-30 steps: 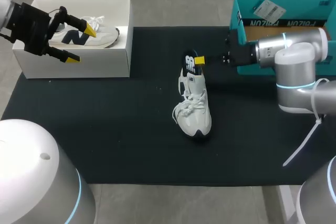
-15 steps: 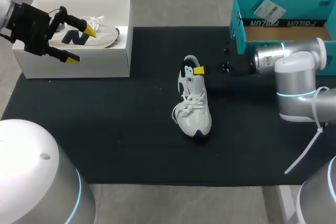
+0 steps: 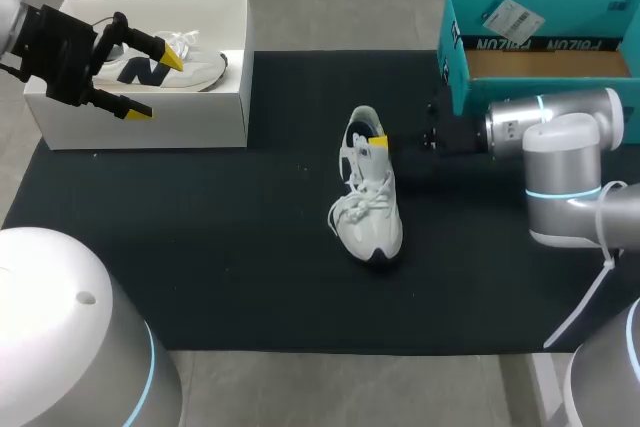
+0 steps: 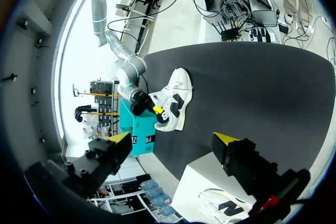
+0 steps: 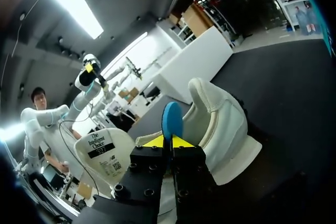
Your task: Take the shoe out of the shoebox, open the shoe tongue, remove and reinsert the insole, then place the shoe into the shoebox
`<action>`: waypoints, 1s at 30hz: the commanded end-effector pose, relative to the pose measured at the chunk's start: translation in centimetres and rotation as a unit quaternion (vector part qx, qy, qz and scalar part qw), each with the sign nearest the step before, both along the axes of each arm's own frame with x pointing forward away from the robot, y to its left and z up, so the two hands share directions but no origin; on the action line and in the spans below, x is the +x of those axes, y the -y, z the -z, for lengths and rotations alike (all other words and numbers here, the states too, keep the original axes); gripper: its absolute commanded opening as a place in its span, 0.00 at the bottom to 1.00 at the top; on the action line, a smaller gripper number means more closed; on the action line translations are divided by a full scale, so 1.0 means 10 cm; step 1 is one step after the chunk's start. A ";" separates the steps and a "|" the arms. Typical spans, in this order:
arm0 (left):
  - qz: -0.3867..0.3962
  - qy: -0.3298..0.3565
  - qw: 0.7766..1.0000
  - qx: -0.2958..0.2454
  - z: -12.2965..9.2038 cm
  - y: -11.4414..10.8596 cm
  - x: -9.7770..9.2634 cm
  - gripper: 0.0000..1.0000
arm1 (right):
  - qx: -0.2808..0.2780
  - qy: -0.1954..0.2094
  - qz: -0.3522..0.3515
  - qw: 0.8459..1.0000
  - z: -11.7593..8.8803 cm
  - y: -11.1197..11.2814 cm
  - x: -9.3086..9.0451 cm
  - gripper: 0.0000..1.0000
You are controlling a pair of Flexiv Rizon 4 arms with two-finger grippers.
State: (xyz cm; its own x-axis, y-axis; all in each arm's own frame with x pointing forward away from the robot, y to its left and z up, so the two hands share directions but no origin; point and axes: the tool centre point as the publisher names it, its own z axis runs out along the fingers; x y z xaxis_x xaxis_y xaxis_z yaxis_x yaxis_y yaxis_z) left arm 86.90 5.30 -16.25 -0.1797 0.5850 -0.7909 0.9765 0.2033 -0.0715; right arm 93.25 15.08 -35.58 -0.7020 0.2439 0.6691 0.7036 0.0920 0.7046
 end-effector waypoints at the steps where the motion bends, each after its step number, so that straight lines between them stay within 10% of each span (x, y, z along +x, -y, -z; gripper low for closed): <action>1: 0.000 0.000 1.000 0.002 0.00 0.00 0.00 1.00 | -0.005 0.006 0.000 1.000 -0.04 0.00 0.04 0.60; 15: 0.000 0.000 1.000 0.002 0.00 0.00 0.00 1.00 | -0.015 0.027 -0.011 0.999 -0.15 0.03 0.30 0.33; 19: 0.000 0.000 1.000 0.002 0.00 0.00 0.00 1.00 | -0.015 0.026 -0.013 0.999 -0.13 0.02 0.31 0.00; 30: 0.000 0.000 1.000 0.002 0.00 0.00 0.00 1.00 | -0.010 0.000 -0.019 1.000 -0.02 -0.05 0.15 0.00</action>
State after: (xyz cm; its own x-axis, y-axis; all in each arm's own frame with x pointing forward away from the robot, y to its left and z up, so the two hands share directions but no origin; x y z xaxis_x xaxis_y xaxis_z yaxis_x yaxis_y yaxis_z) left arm 86.90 5.30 -16.25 -0.1797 0.5850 -0.7908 0.9765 0.2033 -0.0715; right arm 94.98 15.23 -35.05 -0.7141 0.2273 0.6621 0.6964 0.1337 0.7051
